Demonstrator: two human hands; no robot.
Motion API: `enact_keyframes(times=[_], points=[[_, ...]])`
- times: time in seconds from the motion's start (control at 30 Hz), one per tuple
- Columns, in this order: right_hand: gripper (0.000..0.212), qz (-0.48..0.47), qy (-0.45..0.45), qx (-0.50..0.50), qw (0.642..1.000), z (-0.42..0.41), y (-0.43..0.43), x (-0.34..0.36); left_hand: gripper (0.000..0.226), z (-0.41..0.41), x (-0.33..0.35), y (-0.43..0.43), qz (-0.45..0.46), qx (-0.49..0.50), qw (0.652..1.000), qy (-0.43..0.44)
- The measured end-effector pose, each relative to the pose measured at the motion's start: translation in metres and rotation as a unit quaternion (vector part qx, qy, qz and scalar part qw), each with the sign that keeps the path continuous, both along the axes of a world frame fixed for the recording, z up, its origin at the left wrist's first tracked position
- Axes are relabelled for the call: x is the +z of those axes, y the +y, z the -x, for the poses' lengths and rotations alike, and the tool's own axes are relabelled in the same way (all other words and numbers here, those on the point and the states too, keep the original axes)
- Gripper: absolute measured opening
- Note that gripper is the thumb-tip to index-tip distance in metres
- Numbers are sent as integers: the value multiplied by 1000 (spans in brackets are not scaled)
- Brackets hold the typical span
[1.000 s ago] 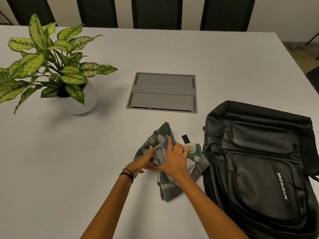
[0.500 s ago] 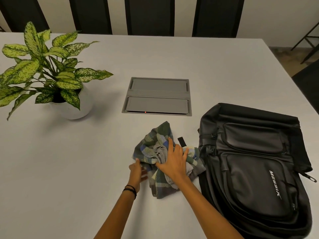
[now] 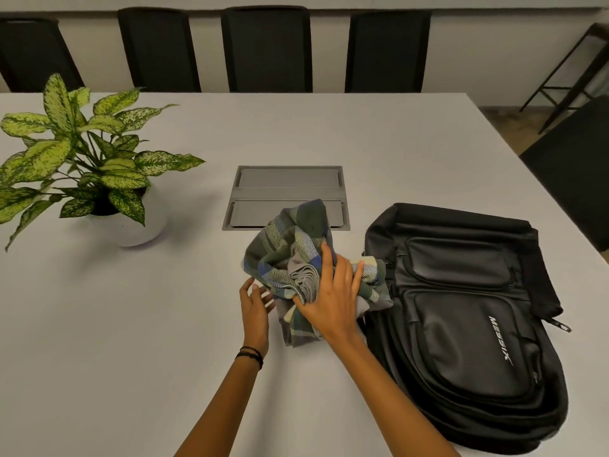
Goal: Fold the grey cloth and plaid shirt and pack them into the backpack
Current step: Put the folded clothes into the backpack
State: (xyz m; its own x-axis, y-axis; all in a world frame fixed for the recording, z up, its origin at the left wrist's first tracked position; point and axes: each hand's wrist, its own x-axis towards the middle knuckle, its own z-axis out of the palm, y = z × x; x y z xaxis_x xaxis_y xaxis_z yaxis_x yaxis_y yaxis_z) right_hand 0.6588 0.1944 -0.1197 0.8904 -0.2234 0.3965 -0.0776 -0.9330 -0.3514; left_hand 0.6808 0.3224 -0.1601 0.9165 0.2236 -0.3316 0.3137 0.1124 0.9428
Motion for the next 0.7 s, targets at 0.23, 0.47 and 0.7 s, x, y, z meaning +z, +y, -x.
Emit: enact_keyframes(times=[0.23,0.47,0.7], points=[[107,-25,-74,-35,996,22,-32,41,17,13,3,-28,-30,-24,998,-49],[98,-56,-126,-82,987,62,-90,67,23,61,-5,-92,-172,-251,942,-145],[97,-49,-136,-145,979,115,-152,80,36,103,3,-154,-230,-380,868,-221]])
